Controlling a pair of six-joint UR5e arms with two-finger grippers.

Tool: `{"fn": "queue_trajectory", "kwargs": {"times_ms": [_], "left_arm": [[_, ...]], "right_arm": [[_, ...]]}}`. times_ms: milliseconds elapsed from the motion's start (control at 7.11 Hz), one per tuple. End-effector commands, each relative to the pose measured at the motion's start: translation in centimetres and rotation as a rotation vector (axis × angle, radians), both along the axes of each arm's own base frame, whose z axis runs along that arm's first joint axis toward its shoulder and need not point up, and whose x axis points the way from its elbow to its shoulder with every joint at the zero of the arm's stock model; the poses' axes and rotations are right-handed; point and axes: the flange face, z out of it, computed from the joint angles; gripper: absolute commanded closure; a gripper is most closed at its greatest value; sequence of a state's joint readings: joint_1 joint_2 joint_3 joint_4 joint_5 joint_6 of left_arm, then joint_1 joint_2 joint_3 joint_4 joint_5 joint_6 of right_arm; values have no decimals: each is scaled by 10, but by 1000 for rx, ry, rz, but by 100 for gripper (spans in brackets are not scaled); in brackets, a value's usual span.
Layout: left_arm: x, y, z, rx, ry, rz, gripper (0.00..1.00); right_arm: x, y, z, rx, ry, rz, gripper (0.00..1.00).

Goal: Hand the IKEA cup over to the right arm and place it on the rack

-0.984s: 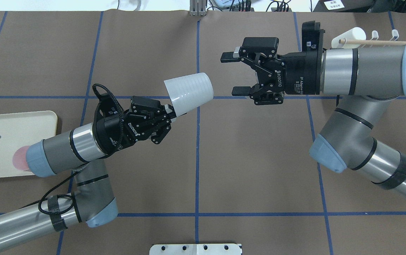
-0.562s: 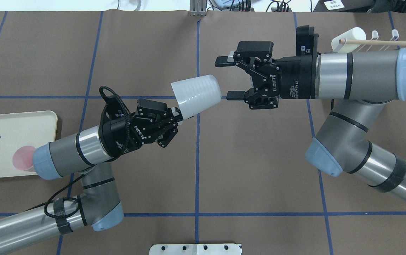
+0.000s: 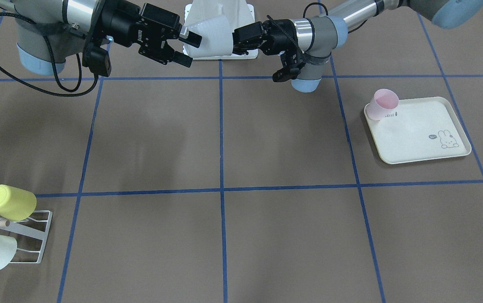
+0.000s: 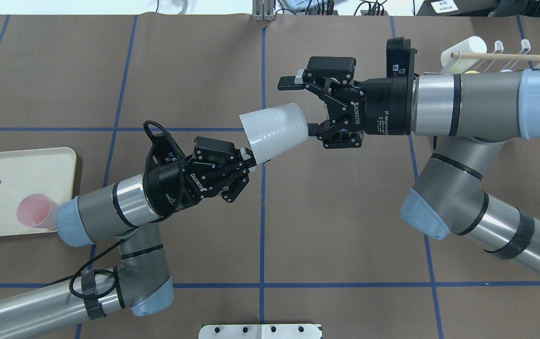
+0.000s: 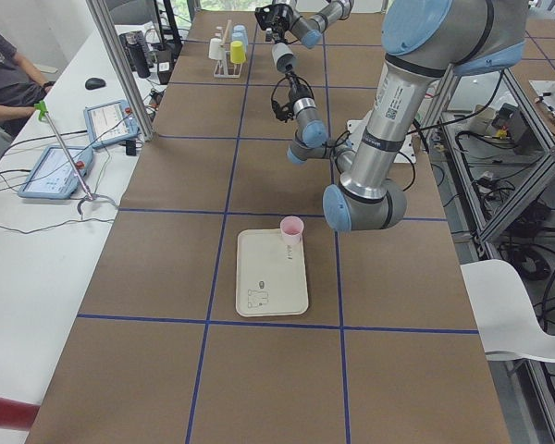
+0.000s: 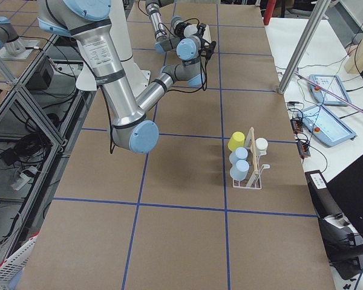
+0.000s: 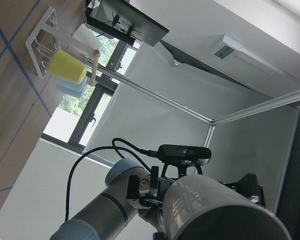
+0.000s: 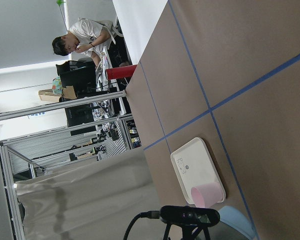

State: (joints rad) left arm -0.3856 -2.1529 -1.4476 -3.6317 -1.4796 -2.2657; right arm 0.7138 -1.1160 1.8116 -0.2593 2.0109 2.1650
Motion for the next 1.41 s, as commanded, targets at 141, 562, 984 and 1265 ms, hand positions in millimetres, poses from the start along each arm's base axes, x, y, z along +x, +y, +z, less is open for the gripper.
{"fn": "queue_trajectory", "kwargs": {"times_ms": [141, 562, 984, 1265], "left_arm": [[4, 0, -2, -5, -1, 0, 100], [5, -1, -4, -20, 9, -9, 100], [8, -5, 2, -42, 0, -27, 53], [7, -7, 1, -51, -4, -43, 18]], "right_arm": [[-1, 4, -3, 2, -6, -6, 3], [-2, 7, -4, 5, -10, -12, 7], [-1, 7, -3, 13, -20, -9, 65], [-1, 7, -3, 13, -20, -8, 69]]}}
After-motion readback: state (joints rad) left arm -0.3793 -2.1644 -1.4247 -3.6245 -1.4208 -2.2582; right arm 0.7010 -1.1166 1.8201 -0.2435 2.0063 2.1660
